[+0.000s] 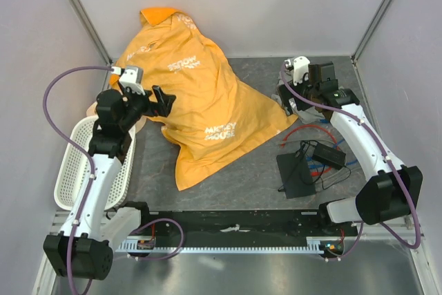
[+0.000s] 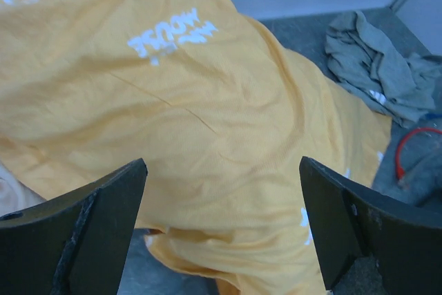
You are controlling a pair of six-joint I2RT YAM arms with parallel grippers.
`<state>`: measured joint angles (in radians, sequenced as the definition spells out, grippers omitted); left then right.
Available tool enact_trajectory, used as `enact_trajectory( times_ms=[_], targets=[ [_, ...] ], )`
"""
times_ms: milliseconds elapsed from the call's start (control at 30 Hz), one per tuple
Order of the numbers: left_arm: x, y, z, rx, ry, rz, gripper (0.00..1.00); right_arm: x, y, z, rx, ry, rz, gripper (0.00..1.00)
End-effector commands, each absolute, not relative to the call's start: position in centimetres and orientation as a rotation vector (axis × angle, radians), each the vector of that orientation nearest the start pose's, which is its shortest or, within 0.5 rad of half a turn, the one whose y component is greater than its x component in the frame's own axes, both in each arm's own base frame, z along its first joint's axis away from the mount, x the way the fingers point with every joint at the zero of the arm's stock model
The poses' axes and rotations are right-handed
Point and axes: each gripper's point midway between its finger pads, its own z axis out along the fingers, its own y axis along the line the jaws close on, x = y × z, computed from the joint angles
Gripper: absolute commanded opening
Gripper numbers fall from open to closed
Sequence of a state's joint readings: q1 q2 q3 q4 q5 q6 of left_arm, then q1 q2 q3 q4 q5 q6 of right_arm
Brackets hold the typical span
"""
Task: Pull the plug from the switch port
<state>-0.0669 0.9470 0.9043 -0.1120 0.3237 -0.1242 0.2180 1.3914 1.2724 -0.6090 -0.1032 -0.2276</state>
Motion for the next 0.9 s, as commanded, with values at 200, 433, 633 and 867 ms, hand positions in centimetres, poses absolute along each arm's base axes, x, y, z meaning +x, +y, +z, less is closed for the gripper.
enact_trajectory(
  times_ms=[200,433,633,867],
  targets=[
    [28.3,-17.0,25.5,0.426,1.875,-0.773,0.99,33.7,7.8,17.6,-0.793,2.371,0.081,0.98],
    [23.3,-23.4,21.8,0.679,1.946,-0.895,0.99,30.4,3.6,16.0,-0.857,2.534,-0.015,0.98],
    [20.5,-27.8,17.1,0.855,2.010,-0.966,1.00,25.8,0.5,15.0,-0.796,2.668,-0.052,0.98],
    [21.0,-32.7,15.5,0.963,1.976,-0.988,0.99,21.0,1.6,12.7,-0.862,2.755,0.124,0.98]
  ],
)
